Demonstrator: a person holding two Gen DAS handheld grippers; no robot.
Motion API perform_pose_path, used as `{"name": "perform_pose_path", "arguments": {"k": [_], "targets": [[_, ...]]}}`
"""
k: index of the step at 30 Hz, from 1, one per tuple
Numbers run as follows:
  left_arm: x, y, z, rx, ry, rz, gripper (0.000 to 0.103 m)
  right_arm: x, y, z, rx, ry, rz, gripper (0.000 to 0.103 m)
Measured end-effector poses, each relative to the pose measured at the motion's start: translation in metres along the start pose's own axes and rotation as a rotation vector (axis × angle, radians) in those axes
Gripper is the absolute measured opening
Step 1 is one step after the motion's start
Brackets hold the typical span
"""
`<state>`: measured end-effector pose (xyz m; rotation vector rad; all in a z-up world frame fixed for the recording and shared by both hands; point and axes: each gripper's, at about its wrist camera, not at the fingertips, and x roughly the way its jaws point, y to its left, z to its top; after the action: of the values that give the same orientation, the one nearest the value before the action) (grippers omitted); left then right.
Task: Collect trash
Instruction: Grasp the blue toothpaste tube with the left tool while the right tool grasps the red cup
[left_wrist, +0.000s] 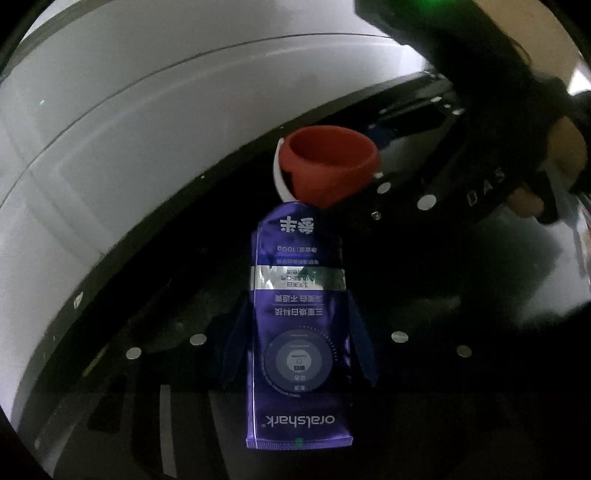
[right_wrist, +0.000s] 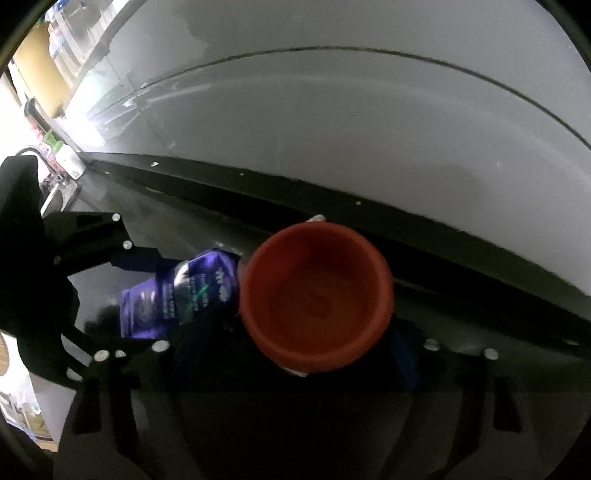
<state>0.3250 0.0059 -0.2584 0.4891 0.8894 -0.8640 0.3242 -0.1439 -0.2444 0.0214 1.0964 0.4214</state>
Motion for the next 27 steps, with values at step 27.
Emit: {"name": "perform_pose_path", "arguments": {"k": [27], "targets": [[-0.176, -0.154, -0.031, -0.539, -0.025, 0.315, 0.05, -0.207, 0.072, -0.118, -0.04, -0.151, -0.038, 0.052]]}}
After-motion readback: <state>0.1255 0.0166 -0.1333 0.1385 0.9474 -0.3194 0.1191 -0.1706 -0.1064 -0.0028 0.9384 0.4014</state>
